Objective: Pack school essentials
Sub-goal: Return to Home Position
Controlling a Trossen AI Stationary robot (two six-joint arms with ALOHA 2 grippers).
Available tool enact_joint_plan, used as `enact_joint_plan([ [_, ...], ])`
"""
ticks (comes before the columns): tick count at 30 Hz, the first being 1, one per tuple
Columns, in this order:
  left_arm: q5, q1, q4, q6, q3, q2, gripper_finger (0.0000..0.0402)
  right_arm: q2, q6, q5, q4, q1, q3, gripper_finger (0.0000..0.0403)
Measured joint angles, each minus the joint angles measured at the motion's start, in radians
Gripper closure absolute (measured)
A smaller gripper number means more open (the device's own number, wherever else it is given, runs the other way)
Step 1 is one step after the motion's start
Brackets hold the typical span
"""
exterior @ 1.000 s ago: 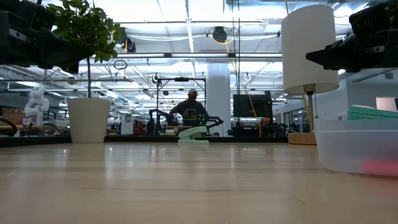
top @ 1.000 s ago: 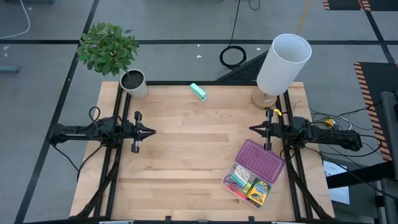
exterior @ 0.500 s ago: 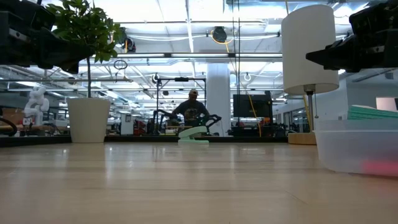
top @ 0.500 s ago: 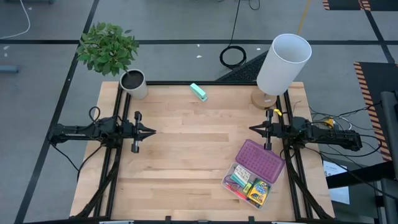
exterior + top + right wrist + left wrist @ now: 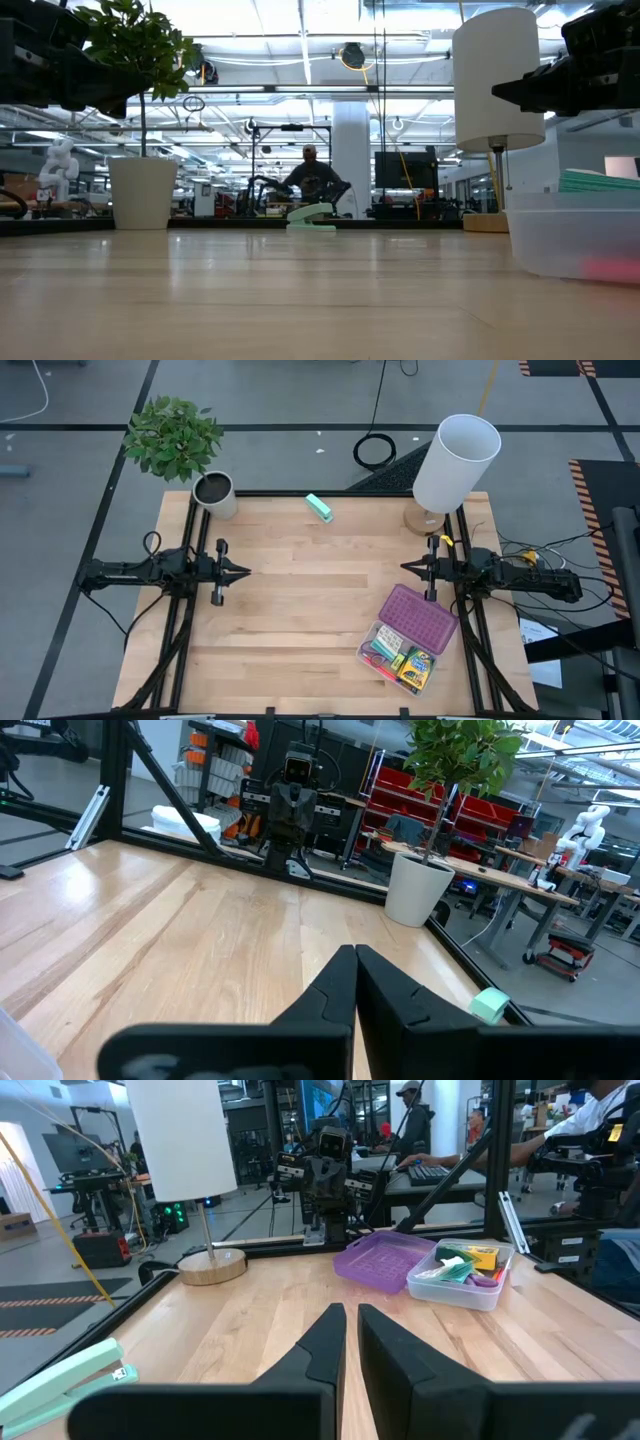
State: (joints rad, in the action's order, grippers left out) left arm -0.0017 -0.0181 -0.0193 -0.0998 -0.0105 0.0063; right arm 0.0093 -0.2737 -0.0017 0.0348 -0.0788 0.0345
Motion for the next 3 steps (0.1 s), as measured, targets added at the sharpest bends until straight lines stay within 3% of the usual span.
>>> enact_joint_plan([
  [3, 0.0, 0.0, 0.0, 0.0, 0.0, 0.0, 0.0366, 0.0, 0.0, 0.0, 0.0, 0.0, 0.0, 0.0403],
])
